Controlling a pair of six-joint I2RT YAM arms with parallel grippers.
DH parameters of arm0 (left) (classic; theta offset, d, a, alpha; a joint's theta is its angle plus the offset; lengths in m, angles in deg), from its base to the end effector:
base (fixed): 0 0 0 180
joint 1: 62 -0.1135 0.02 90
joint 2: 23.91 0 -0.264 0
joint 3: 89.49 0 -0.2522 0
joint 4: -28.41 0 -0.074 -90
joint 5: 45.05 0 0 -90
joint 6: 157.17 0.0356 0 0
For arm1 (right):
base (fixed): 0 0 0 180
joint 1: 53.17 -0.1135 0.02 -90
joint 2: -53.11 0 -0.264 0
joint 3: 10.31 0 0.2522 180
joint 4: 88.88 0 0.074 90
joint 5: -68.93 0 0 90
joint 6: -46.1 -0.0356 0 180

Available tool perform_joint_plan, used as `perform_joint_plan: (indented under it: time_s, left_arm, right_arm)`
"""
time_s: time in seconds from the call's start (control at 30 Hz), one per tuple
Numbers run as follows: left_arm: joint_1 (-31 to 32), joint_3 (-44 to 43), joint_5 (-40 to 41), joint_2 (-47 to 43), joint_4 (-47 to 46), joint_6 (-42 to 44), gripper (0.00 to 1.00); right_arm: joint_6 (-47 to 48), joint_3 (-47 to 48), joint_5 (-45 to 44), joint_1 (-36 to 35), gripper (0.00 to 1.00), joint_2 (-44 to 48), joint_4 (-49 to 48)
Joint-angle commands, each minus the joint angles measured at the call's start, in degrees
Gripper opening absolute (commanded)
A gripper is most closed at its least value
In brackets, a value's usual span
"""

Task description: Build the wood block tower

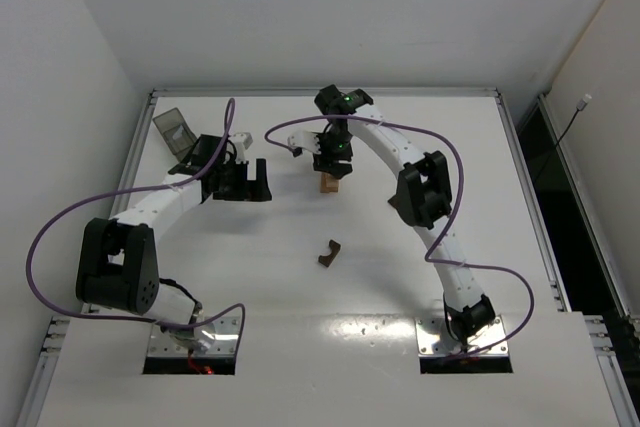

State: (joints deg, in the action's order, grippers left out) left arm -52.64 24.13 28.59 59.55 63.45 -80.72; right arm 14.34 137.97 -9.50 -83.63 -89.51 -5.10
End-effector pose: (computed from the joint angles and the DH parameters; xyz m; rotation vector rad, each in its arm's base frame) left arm 0.2918 -0.0583 0.2163 0.0318 2.5028 -0.5226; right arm 0.4301 0.2612 0.1921 -2.0385 2.0418 0.2117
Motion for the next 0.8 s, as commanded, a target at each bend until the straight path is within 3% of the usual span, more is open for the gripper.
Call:
perform_joint_plan:
  time_s: [0.0, 0.77]
  left_arm:
    - [-0.8, 0.1, -1.0, -1.4, -1.7, 0.6, 1.00]
    - [-0.8, 0.1, -1.0, -0.8, -1.7, 0.6, 1.00]
  right_arm:
    - [-1.1, 2.6, -0.2, 0.1, 0.06, -0.5, 1.0]
    - [-2.2, 3.1, 1.4, -0.9, 0.08, -0.6, 0.4]
